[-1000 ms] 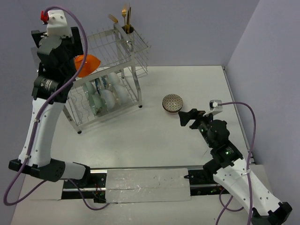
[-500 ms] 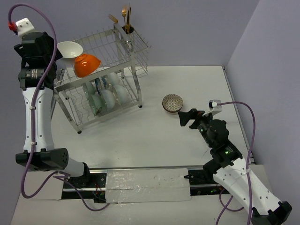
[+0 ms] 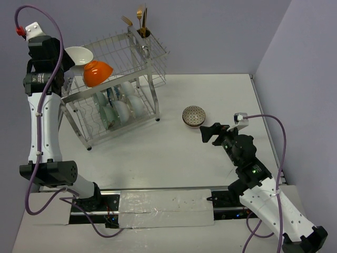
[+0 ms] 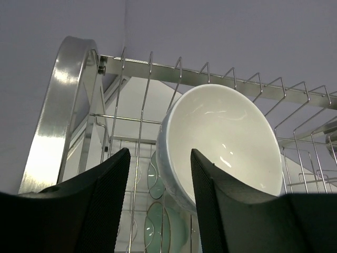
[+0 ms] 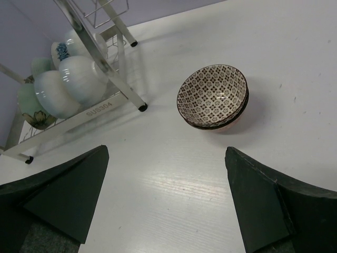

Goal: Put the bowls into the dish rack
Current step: Pick up the bowl from the dish rack, then place the bowl at the center of the board.

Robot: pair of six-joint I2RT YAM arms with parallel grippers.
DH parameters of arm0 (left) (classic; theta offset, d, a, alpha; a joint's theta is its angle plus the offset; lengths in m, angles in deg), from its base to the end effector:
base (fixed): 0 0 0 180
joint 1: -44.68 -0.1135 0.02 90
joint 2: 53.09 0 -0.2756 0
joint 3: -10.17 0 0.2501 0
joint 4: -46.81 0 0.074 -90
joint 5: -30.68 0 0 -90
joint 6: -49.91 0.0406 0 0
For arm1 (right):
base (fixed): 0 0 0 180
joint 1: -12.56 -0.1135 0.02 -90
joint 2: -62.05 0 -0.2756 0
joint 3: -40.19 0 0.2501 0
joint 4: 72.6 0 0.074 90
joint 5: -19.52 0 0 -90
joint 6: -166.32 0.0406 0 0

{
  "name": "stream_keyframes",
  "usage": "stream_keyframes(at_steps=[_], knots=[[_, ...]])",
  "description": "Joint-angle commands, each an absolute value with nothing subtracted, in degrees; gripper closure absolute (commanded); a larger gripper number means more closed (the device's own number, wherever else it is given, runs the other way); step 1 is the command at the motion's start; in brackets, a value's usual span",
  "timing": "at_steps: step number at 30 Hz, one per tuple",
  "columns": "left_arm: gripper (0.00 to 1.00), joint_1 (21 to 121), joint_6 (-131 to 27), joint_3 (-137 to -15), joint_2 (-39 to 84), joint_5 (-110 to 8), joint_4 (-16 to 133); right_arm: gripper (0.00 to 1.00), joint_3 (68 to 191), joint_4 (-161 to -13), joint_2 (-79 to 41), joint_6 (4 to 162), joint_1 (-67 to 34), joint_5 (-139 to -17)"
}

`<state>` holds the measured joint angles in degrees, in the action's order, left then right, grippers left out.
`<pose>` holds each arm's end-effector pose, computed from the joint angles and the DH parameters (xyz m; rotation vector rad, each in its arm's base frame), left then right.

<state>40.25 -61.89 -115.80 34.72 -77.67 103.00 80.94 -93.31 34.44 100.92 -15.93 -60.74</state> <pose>0.3112 0.0369 0.5086 -0.6336 1.7594 0.0929 0.1196 0.0571 0.2831 0.0702 1.7297 0.5442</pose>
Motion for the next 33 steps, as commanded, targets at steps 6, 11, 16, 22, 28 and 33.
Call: stream_keyframes(at_steps=[6, 11, 16, 22, 28, 33], knots=[[0.60, 40.1, -62.9, -117.7, 36.3, -76.5, 103.1, 0.01, 80.8, -91.0, 34.8, 101.0, -16.2, -60.6], [0.73, 40.1, -62.3, -118.5, 36.9, -77.4, 103.8, 0.02, 80.8, -91.1, 34.7, 101.0, -16.2, -60.8], [0.89, 40.1, -62.0, -118.1, 35.9, -78.6, 102.2, 0.02, 80.7, -91.0, 34.8, 101.1, -16.2, -60.7], [1.00, 40.1, -59.6, -116.0, 32.4, -81.0, 95.0, 0.02, 80.7, -90.9, 34.7, 101.0, -16.2, -60.9], [1.00, 40.1, -50.0, -110.3, 27.3, -83.7, 79.5, 0.02, 80.6, -90.6, 34.5, 100.9, -16.2, -61.3], [1.00, 40.6, -40.3, -107.4, 25.0, -83.8, 68.4, 0.02, 80.5, -90.5, 34.3, 100.9, -16.2, -61.4]])
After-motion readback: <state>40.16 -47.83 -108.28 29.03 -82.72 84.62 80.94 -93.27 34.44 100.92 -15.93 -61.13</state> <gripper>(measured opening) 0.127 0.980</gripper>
